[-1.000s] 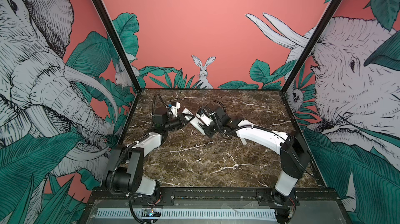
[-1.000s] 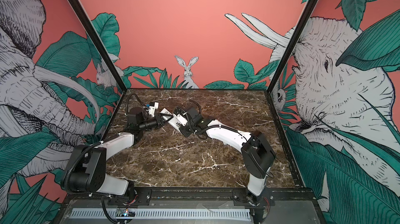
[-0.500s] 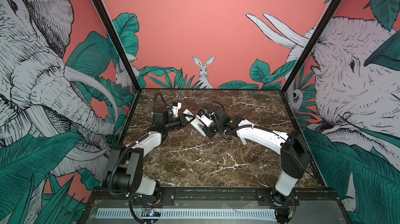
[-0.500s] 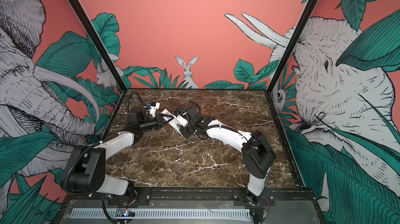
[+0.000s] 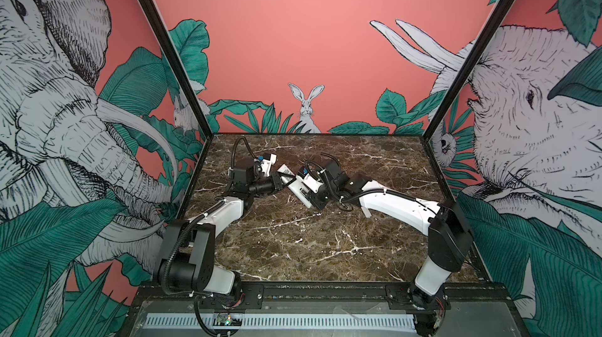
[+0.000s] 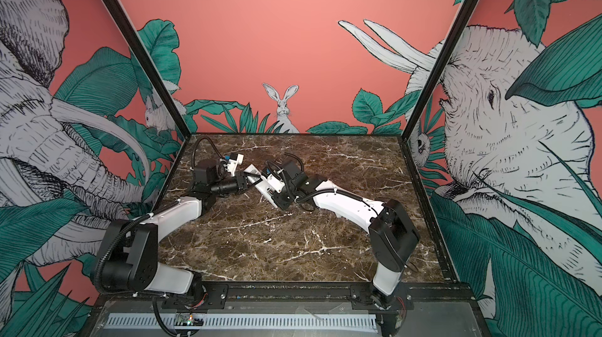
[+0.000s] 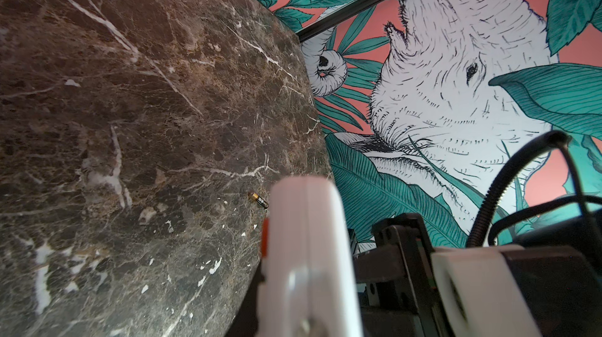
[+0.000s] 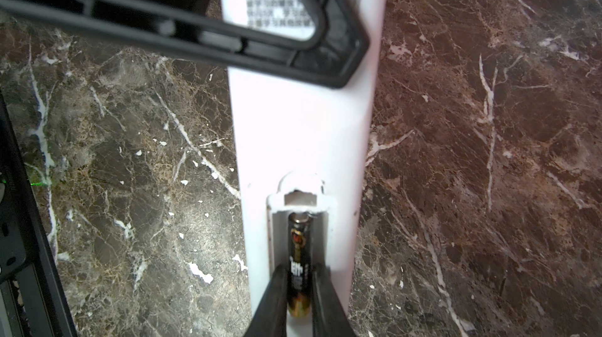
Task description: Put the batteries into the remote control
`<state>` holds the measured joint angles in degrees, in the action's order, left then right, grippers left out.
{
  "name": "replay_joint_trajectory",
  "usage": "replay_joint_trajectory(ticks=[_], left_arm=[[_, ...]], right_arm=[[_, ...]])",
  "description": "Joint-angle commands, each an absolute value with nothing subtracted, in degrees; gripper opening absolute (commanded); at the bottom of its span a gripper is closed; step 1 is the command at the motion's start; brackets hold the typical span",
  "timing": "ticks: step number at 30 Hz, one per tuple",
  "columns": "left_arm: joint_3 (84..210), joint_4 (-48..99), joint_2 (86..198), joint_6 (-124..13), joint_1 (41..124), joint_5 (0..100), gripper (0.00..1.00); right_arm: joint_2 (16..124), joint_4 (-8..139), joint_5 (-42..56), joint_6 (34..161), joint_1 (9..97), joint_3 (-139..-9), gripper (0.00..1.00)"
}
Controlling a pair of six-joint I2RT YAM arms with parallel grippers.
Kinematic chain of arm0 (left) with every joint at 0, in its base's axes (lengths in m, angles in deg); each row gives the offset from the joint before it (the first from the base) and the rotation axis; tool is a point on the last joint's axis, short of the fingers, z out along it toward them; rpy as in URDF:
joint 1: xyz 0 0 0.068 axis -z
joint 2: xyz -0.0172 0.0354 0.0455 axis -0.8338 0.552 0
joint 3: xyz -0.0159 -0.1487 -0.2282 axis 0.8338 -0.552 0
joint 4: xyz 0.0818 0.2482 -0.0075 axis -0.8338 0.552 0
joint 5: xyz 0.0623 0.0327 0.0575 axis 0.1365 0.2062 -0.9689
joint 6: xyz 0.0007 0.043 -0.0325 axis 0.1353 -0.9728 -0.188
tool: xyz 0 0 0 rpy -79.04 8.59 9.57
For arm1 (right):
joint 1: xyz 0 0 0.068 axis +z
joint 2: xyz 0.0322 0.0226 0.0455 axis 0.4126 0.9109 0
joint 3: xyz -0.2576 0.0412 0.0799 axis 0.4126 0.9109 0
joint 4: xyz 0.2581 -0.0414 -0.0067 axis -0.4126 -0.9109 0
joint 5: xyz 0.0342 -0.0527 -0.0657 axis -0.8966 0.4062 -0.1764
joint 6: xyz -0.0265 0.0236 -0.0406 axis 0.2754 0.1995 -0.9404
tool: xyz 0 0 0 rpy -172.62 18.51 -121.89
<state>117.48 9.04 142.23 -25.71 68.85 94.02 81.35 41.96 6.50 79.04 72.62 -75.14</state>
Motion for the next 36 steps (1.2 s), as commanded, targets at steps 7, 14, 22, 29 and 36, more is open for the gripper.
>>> replay_joint_trajectory(ticks=[7,14,22,29,36], left_arm=[[120.0,9.4,137.8,-25.9,70.2,101.1,0.0],[119.7,9.7,137.5,-26.2,70.0,100.7,0.0],[119.6,9.6,137.3,-26.3,69.8,100.8,0.0],[119.4,9.6,136.9,-26.3,69.4,101.0,0.0],[119.1,8.9,136.8,-26.3,69.2,102.1,0.0]], right_arm=[[81.7,40.2,10.6,79.4,72.5,-74.6,0.21],[82.6,39.5,14.6,80.9,73.3,-76.2,0.22],[83.8,38.9,18.8,82.5,74.6,-77.8,0.23],[84.0,39.9,18.3,82.6,74.9,-77.6,0.24],[84.1,39.7,18.6,82.5,74.9,-77.9,0.27]])
